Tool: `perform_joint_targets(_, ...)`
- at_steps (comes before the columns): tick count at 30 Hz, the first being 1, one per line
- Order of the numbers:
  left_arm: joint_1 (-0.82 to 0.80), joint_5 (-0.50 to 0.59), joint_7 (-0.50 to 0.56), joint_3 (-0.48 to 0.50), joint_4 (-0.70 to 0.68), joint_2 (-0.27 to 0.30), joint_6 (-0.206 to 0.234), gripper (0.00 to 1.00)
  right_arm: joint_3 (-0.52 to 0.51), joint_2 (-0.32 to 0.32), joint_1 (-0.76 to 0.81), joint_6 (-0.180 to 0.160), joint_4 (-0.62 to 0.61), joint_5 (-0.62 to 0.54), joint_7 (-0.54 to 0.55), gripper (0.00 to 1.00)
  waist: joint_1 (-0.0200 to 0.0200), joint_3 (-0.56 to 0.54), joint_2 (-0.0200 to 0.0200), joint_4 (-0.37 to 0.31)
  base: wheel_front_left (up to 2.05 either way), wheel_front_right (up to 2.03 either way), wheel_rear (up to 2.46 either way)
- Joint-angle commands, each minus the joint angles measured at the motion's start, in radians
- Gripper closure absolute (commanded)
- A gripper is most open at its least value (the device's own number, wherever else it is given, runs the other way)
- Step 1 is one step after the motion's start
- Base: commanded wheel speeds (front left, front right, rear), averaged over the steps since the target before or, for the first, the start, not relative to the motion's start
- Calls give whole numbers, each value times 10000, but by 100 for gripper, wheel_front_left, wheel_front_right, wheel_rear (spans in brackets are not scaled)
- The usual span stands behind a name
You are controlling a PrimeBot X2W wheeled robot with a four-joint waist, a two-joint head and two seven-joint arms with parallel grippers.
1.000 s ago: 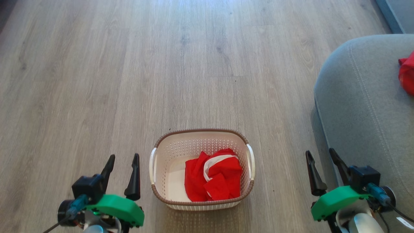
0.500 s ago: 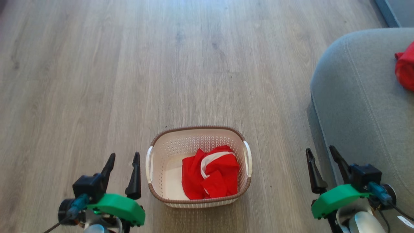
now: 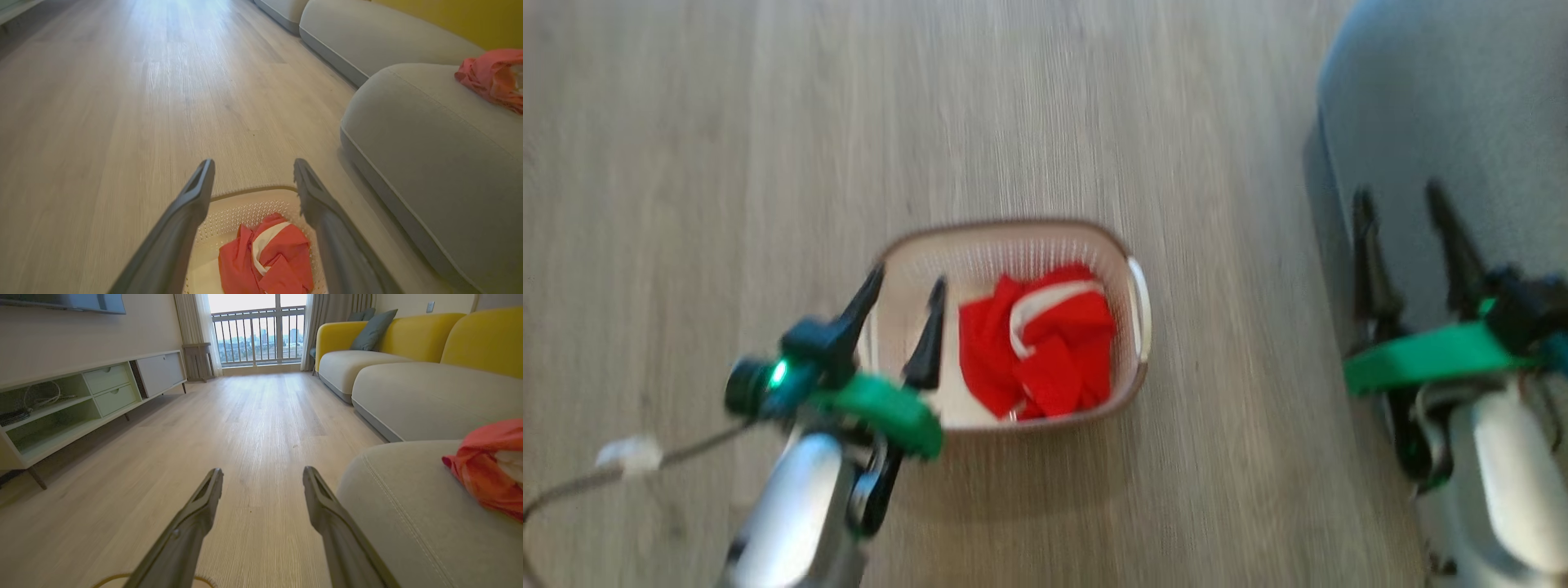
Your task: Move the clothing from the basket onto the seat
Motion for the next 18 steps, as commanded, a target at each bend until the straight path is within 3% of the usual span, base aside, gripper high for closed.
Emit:
perform_joint_targets(1, -707, 106, -137, 60, -32, 28, -53, 0, 165, -17, -495, -2, -484, 54, -66, 0, -2, 1626, 0, -213, 0, 0, 0)
perform_joint_targets(8, -4004, 698, 169, -1370, 2649, 28, -148, 0, 255, 18, -2263, -2, -1511, 183, -66, 0, -2, 4423, 0, -724, 0, 0, 0)
perform_joint_targets(18, -6590, 696, 1062, -2204, 5709, 28, -386, 0, 444, 118, -3159, -2, -1851, 356, -67, 0, -2, 6080, 0, -1355, 0, 0, 0)
